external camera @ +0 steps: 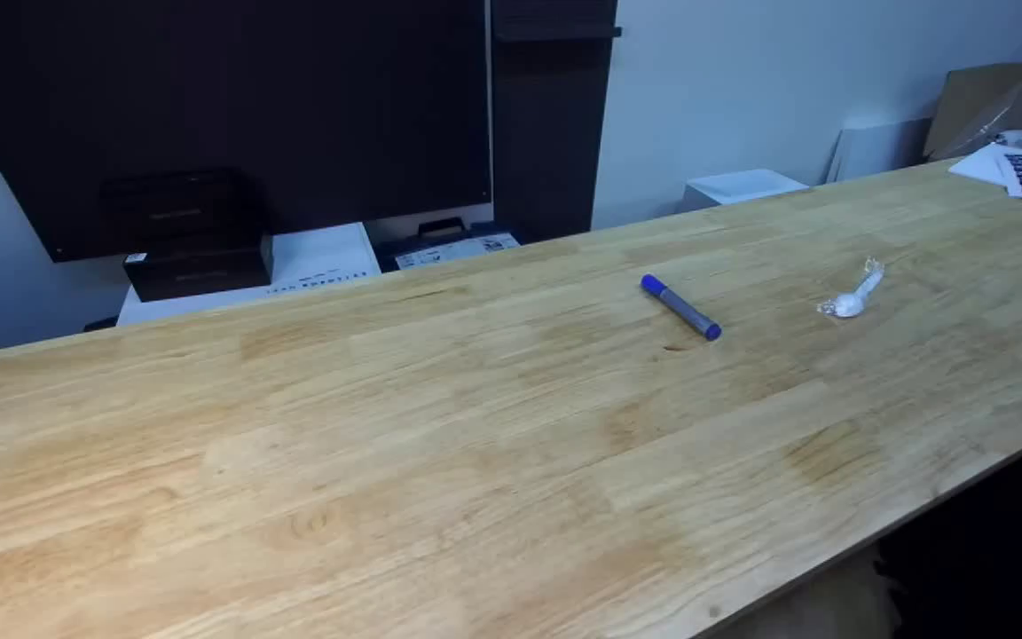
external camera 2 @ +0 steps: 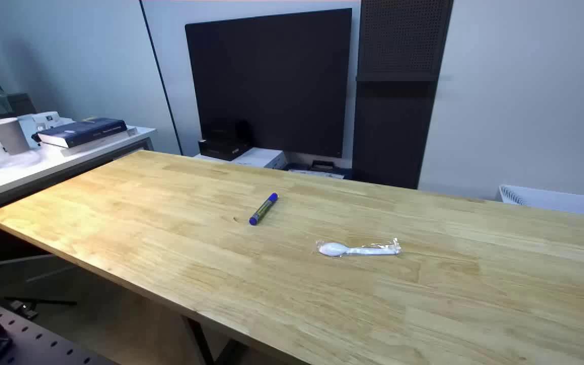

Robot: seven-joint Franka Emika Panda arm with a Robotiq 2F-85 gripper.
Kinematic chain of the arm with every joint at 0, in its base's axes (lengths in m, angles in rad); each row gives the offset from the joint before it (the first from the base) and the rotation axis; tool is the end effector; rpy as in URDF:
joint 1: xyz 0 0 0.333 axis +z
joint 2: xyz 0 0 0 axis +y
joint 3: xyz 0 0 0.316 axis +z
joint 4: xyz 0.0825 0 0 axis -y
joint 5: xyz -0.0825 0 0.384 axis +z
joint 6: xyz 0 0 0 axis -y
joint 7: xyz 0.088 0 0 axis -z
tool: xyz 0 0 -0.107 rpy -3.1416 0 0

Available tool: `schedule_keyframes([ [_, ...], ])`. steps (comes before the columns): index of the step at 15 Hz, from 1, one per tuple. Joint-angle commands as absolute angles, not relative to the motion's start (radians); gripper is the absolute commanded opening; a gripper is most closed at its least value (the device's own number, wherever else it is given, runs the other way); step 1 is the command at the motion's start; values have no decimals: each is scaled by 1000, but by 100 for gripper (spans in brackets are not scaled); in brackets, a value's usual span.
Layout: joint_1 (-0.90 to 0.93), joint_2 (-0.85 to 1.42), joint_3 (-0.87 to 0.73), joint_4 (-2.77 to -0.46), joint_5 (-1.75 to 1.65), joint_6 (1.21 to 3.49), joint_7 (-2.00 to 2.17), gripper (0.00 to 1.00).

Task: Put the marker near the disposable plastic spoon

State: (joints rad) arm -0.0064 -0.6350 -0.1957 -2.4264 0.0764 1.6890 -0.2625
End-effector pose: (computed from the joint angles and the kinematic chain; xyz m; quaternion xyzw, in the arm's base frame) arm 0.3431 -0.0709 0.5141 -0.9929 -0.0452 0.0346 0.1049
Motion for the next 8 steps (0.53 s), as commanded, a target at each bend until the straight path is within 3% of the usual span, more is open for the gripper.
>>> schedule_keyframes([
  [1,-22,-632,-184,-2426,83,1686,-270,100],
  [8,-22,-630,-184,-2440,83,1686,-270,100],
])
